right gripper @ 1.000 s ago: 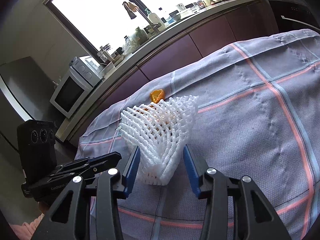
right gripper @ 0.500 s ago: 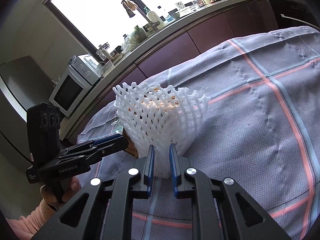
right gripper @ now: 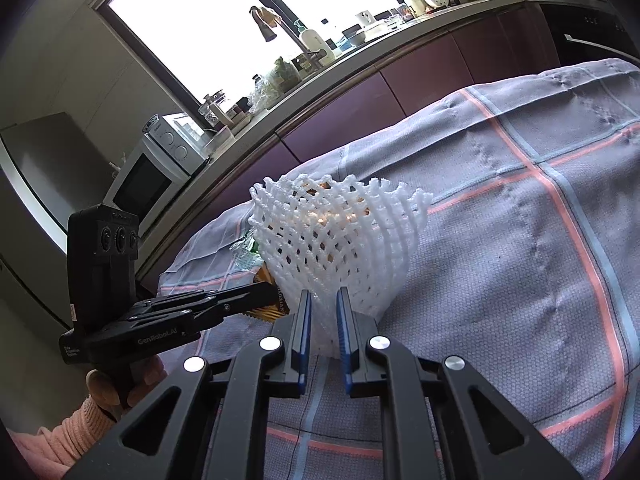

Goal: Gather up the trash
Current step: 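Grasp the white foam net with the right tool while the left tool grasps the brown paper wrapper, then carry the foam net and brown wrapper together over the teal bin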

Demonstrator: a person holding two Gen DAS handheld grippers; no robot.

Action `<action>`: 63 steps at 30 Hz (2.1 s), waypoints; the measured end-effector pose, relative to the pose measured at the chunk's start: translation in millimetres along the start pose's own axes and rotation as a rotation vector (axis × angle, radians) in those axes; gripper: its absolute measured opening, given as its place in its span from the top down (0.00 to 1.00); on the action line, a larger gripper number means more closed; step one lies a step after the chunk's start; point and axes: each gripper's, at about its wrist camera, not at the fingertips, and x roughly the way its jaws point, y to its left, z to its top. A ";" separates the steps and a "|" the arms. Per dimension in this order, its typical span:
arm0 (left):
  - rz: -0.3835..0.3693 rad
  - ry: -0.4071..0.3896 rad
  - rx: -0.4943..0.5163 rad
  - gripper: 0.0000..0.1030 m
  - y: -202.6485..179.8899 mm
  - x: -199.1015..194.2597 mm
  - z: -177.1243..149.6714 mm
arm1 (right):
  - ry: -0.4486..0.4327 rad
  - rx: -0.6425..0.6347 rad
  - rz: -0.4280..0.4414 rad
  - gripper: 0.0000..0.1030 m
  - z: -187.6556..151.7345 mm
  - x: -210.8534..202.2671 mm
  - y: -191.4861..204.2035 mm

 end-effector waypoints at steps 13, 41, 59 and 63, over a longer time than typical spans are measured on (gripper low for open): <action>-0.033 -0.091 -0.024 0.99 7.8 -57.8 -26.6 | -0.088 -0.071 0.053 0.91 3.2 -33.9 33.8; 0.135 -0.322 -0.172 0.99 87.1 -247.7 -123.1 | 0.062 -0.253 0.251 0.91 -19.7 28.1 167.6; 0.316 -0.424 -0.291 0.99 137.2 -335.8 -181.1 | 0.197 -0.379 0.385 0.91 -38.8 90.9 260.4; 0.360 -0.445 -0.333 0.99 153.9 -354.6 -195.9 | 0.235 -0.406 0.414 0.91 -46.7 106.4 281.1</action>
